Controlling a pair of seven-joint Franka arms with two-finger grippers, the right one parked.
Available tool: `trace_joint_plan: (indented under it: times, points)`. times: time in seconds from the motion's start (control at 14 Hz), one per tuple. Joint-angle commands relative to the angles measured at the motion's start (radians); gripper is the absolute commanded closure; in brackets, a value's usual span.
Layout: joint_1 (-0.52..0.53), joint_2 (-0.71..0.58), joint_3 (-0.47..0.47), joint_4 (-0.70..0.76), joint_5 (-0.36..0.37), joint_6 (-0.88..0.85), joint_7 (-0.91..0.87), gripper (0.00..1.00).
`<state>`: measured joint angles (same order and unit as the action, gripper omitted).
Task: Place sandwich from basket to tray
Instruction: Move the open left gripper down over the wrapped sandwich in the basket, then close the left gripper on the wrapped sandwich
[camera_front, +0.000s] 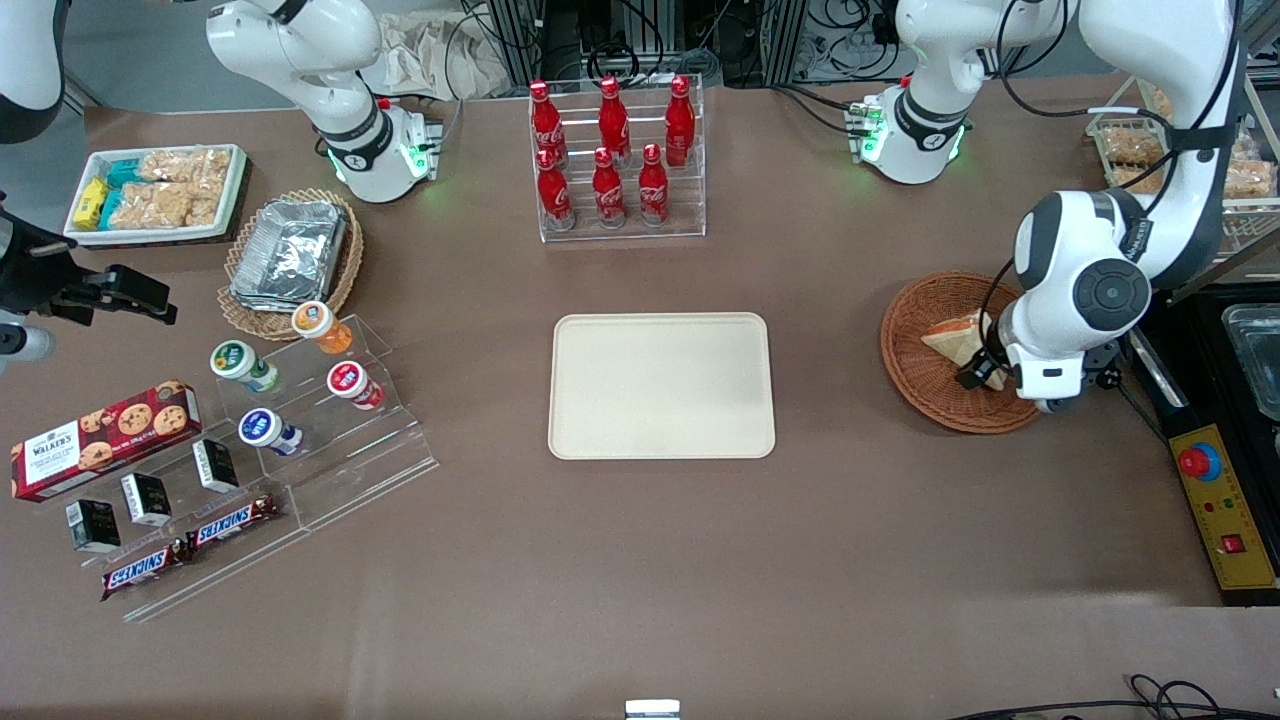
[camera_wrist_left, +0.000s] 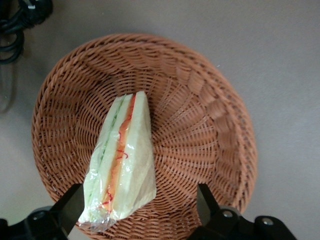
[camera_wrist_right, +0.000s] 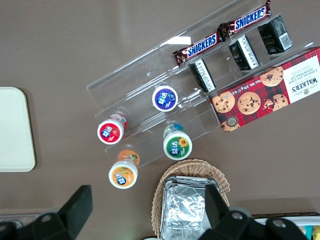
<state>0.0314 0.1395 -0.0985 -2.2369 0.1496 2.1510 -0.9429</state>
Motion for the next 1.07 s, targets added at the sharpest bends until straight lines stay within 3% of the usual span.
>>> trace_joint_plan:
  times: [0.0,0.29,1.0]
  points:
    - [-0.001,-0.047,-0.001,-0.068,0.022,0.032,-0.024,0.0]
    - [0.005,-0.113,0.0,-0.174,0.041,0.084,-0.019,0.0]
    - [0.051,-0.1,0.005,-0.297,0.041,0.299,-0.013,0.01]
